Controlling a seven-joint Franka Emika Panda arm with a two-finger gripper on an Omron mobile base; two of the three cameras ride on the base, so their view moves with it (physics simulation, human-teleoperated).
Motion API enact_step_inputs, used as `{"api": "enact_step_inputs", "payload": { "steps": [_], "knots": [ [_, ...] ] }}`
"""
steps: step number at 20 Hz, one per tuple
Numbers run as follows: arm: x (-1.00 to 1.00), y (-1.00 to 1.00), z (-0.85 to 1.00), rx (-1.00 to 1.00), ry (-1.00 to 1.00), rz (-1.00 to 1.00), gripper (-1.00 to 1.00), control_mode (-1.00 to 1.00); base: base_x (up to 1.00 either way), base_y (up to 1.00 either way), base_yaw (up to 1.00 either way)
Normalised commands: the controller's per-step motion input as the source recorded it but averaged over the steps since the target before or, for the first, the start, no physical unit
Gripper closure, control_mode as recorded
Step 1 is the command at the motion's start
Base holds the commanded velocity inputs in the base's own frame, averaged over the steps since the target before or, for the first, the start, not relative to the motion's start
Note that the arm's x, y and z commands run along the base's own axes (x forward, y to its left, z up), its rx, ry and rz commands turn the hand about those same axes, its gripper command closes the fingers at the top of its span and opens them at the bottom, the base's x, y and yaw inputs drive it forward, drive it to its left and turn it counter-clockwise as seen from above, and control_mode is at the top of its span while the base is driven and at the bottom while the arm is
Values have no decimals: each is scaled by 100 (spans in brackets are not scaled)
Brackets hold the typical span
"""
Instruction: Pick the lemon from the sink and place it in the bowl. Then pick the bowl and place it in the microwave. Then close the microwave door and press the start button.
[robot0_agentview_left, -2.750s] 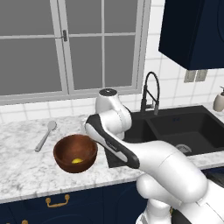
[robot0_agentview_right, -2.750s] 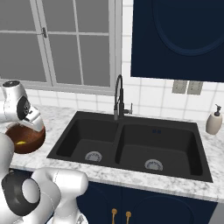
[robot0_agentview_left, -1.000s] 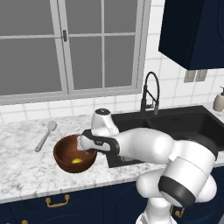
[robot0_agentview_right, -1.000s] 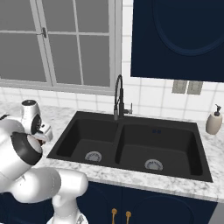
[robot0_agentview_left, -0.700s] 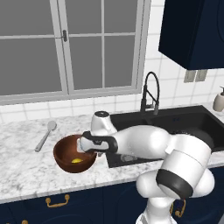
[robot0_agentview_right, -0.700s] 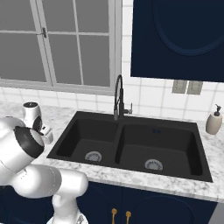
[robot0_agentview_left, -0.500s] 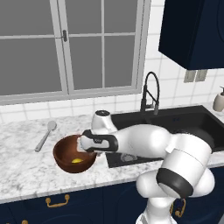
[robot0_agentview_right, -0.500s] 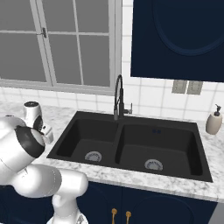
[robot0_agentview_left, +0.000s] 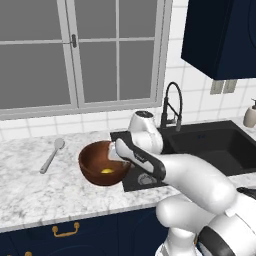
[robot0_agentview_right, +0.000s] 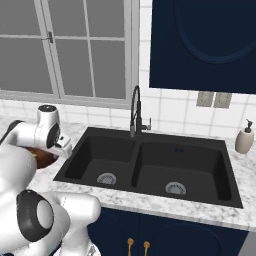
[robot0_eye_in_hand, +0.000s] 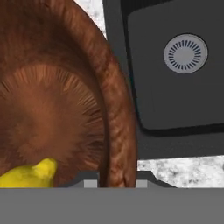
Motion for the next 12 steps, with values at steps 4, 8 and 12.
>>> {"api": "enact_step_inputs", "payload": {
  "steps": [4,8,12],
  "knots": [
    [-37,-58,92,2,0,-11,100,-100,0,0,0],
    [-35,-47,87,1,0,-8,100,-100,0,0,0],
    [-37,-40,61,2,2,-6,100,-100,0,0,0]
  ]
}}
